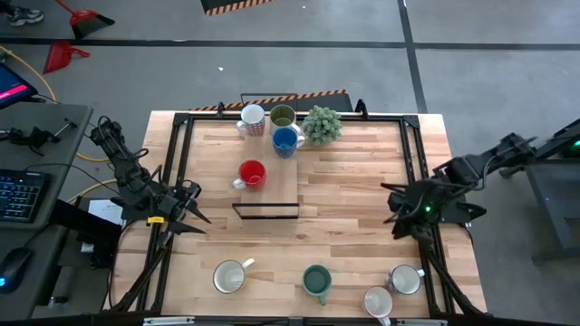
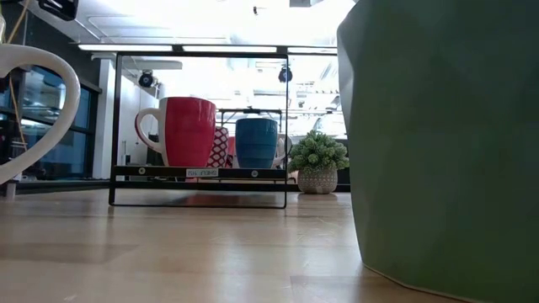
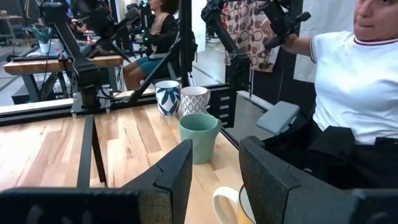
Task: Place coffee mugs
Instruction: Put the blue patterned mug on the shelf
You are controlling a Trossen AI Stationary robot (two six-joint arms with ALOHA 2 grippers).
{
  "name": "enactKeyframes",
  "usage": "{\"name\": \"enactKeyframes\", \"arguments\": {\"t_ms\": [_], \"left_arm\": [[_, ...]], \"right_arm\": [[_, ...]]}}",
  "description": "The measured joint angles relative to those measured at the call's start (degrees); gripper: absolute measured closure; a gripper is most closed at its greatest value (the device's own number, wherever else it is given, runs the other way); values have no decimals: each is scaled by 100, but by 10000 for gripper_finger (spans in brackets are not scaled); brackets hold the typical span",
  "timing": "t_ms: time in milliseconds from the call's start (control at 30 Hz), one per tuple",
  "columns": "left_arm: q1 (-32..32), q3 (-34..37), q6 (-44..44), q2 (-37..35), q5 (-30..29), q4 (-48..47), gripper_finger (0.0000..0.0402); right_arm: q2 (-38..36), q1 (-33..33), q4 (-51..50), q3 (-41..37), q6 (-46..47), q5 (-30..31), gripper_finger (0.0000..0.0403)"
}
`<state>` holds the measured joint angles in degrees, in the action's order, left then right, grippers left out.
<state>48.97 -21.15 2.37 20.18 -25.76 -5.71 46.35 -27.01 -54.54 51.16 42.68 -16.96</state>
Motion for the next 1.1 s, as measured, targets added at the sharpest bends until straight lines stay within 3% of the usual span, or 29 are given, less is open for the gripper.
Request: {"name": "enactKeyframes", "arguments": {"t_ms": [567, 867, 1100], "left_arm": [[0, 0, -2, 0, -6, 1, 282], [0, 0, -190, 0, -53, 1, 282], [0, 0, -263, 0, -54, 72, 282]], "right_arm": [[1303, -1713, 44, 54, 2869, 561, 336], [1685, -2251, -198, 54, 3797, 1151, 336], [2218, -2479, -390, 54, 3953, 954, 336]]}}
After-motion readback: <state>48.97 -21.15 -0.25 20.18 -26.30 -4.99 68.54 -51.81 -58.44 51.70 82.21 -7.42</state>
